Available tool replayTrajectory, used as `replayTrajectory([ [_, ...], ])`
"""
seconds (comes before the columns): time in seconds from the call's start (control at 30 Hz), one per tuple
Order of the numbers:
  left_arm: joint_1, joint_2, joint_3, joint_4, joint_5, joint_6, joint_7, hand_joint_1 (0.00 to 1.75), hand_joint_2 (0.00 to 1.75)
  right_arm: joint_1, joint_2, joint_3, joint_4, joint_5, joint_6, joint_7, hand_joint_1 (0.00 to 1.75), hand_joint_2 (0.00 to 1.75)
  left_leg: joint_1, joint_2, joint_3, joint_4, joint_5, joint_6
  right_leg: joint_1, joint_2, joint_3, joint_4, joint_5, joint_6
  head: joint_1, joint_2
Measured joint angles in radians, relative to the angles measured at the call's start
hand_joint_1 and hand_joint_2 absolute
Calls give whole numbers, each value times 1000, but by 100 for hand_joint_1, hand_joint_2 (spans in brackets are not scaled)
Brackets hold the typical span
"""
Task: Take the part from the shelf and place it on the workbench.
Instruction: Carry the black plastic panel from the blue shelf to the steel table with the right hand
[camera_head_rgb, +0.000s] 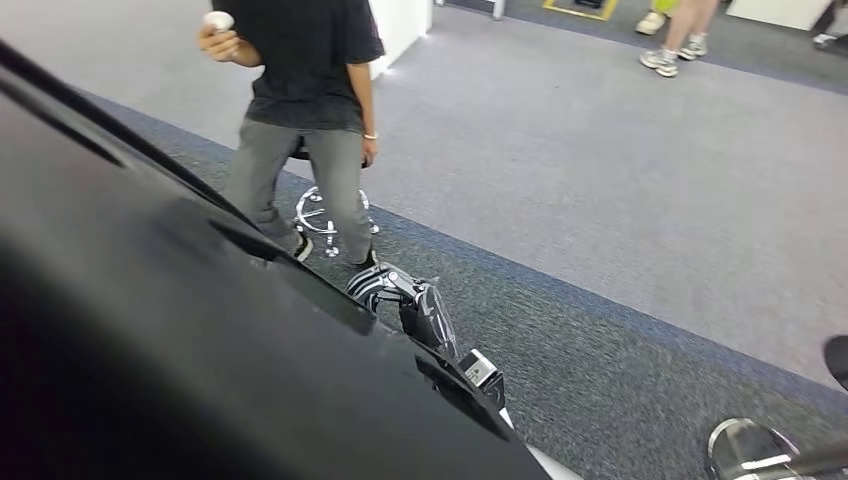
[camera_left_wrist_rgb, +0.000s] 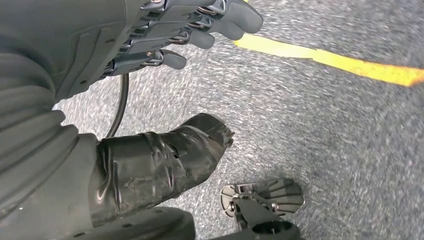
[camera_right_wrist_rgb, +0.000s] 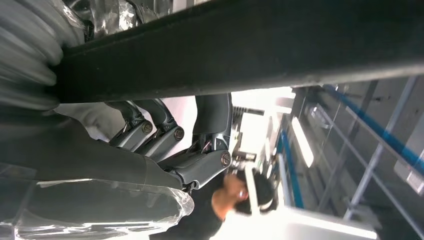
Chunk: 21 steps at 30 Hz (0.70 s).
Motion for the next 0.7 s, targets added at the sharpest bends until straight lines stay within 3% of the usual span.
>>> replayTrajectory([
  [0.07, -1, -2, 0, 0, 0, 0, 1, 0, 175, -2, 1, 0, 1, -2, 1, -1, 175, 175, -2, -28, 0, 4, -3, -7, -1, 42, 51, -127, 56, -9, -3, 0],
  [0.1, -1, -2, 0, 0, -1, 0, 2, 0, 175, -3, 1, 0, 2, -5, 3, -2, 175, 175, -1, -39, -3, 5, -4, -12, -1, 57, 66, -164, 64, -11, -4, 0],
  [0.17, 1, -3, 0, 0, -2, 0, 5, 0, 175, -6, 3, 0, 3, -13, 9, -5, 175, 175, 2, -58, -10, 1, -2, -24, -1, 53, 76, -181, 60, -14, -9, 0],
  [0.2, 3, -2, 0, 0, -3, -1, 7, 0, 175, -7, 4, 0, 4, -17, 11, -6, 175, 175, 3, -53, -12, 2, -3, -29, -2, 43, 80, -186, 62, -19, -12, 0],
  [0.27, 4, -1, 0, 0, -5, -1, 11, 0, 175, -12, 8, 0, 4, -26, 17, -10, 175, 175, 0, -1, -32, 42, -27, -41, -7, 19, 90, -198, 64, -29, -39, 1],
  [0.33, 0, -1, 0, 0, -7, -1, 14, 0, 175, -21, 15, 0, -2, -38, 24, -18, 175, 175, 2, 59, -88, 154, -81, -51, -6, -9, 97, -201, 60, -38, -58, 4],
  [0.4, -1, -1, 0, 0, -7, -2, 15, 0, 175, -27, 21, 0, -9, -48, 27, -24, 175, 175, 8, 73, -144, 255, -113, -60, -5, -39, 100, -200, 55, -39, -46, 6],
  [0.43, 1, -1, 0, 0, -6, -2, 15, 0, 175, -29, 23, 0, -10, -52, 26, -24, 175, 175, 12, 77, -149, 261, -103, -64, -7, -52, 101, -198, 51, -37, -41, 8],
  [0.5, 4, -1, 0, 0, -5, -3, 16, 0, 175, -31, 27, 0, -11, -53, 26, -23, 175, 175, 16, 100, -98, 159, -41, -69, -10, -76, 105, -193, 43, -29, -34, 9],
  [0.57, 1, -1, 0, 0, -4, -3, 16, 0, 175, -34, 33, 0, -12, -51, 29, -23, 175, 175, 10, 136, -37, 43, -1, -63, -8, -93, 110, -188, 34, -18, -30, 10],
  [0.63, 0, -2, 0, 0, -4, -4, 16, 0, 175, -39, 36, 0, -12, -50, 30, -24, 175, 175, 4, 143, -23, 10, -2, -49, -2, -108, 115, -187, 28, -7, -16, 11],
  [0.7, 2, -1, 0, 0, -4, -4, 16, 0, 175, -42, 38, 0, -12, -49, 30, -24, 175, 175, 6, 122, -22, 6, -1, -35, -2, -119, 123, -191, 23, 4, -1, 11],
])
